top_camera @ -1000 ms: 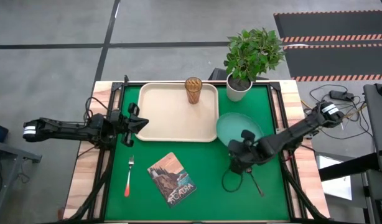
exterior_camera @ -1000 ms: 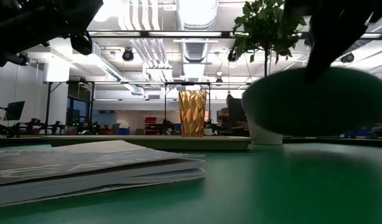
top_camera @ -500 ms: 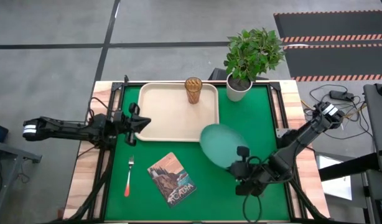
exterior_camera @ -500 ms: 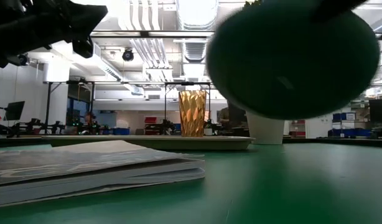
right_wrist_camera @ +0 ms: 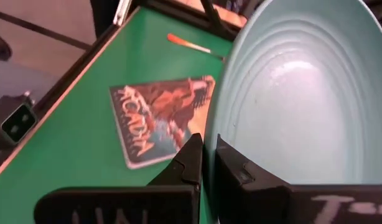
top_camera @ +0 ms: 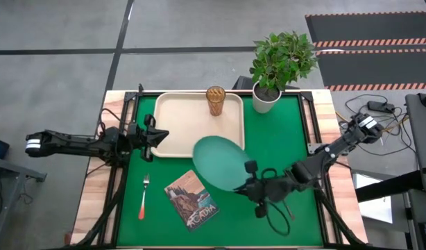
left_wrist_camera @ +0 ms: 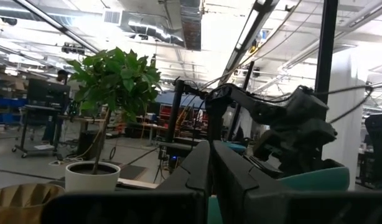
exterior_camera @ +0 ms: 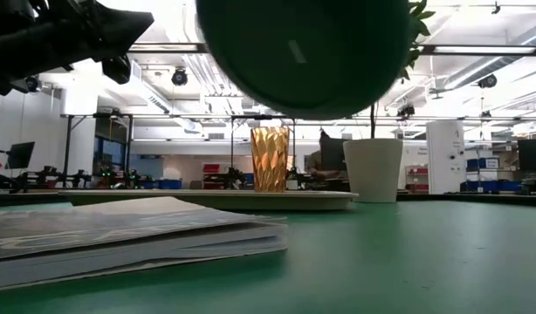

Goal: Pick and place plate/cup/fork/spoon on tray
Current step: Put the green plate on the tray to the bottom left of the brown cup

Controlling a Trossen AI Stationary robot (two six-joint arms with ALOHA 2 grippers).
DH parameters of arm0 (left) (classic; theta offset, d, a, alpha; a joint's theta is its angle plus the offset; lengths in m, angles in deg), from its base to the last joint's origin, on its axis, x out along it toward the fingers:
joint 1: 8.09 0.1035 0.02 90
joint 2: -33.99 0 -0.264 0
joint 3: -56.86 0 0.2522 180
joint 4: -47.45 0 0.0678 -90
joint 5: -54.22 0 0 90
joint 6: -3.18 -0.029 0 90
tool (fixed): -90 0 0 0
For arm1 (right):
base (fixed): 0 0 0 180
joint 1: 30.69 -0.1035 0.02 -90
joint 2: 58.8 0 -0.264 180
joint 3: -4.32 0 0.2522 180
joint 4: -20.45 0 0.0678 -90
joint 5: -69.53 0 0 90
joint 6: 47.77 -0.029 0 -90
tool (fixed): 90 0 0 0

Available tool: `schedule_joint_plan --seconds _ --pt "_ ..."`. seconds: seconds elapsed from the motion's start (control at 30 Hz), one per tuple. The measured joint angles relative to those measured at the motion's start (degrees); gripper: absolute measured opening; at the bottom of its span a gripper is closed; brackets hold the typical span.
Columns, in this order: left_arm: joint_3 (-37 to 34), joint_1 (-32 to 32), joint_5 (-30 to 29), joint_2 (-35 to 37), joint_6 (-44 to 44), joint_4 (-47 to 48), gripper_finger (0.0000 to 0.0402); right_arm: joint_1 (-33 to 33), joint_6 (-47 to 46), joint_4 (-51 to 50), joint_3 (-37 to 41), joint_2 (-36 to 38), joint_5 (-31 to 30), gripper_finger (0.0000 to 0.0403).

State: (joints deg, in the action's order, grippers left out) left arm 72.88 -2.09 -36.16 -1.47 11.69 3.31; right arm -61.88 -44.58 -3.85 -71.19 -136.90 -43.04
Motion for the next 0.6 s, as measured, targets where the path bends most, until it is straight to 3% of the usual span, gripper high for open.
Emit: schedule_joint_plan --seconds 0.23,0.6 --pt "0.0 0.0 0.02 0.05 0.07 -0.1 0.0 8.18 5.42 6.93 -0.22 -2.44 9.66 0.0009" --pt "0.0 0.0 0.04 2.79 0.09 -0.43 0.0 16.03 13.68 -0.17 -11.36 -14.34 11.0 0.0009"
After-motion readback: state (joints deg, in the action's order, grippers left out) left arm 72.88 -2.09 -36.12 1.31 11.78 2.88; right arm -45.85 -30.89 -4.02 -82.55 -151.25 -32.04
